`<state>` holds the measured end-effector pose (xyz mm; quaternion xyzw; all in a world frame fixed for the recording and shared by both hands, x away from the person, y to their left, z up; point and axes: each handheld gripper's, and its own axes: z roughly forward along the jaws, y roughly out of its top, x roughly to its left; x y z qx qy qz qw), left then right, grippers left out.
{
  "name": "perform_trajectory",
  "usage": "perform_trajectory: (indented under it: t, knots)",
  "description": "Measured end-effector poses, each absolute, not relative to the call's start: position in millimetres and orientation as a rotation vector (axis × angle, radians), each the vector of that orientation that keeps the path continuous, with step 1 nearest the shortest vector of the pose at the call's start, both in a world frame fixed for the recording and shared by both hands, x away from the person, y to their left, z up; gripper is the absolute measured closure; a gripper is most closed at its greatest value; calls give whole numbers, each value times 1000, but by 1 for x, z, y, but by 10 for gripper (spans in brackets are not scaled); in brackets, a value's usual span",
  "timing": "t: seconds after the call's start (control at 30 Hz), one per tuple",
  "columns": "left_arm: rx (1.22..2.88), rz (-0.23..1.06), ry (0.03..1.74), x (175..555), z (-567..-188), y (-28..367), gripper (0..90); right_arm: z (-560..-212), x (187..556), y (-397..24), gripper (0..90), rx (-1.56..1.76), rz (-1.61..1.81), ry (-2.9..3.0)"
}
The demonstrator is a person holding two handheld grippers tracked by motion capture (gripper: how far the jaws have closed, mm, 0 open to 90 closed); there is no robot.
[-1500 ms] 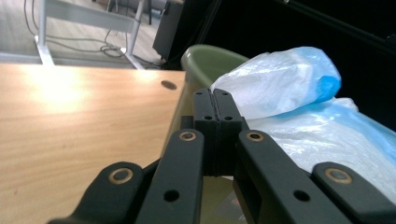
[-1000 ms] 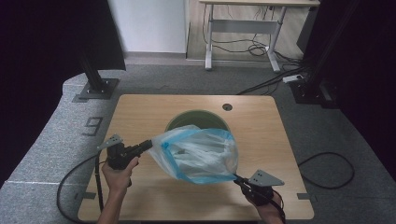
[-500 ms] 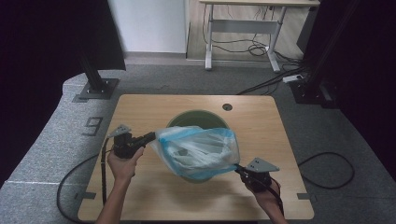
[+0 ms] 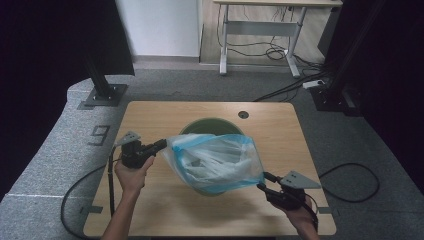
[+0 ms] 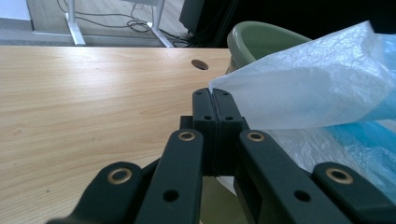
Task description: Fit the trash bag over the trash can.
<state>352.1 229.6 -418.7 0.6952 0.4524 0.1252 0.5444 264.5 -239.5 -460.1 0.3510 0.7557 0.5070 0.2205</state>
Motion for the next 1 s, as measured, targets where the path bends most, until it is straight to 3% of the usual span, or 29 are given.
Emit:
perform_trajectory:
  t: [0.33,0.77,0.87,1.0]
  knots:
    - [1654,314,1070,349,-418,228,888,-414,256,-262,409,933,1517,1976]
    - [1639,304,1063,349,-416,229,886,-396,301,-214,386,972,1543,1975]
    - [1635,304,1059,348,-415,230,886,-397,309,-203,469,998,1495,1995]
    - [1630,311,1050,347,-413,231,886,-401,313,-202,710,1035,1507,2006]
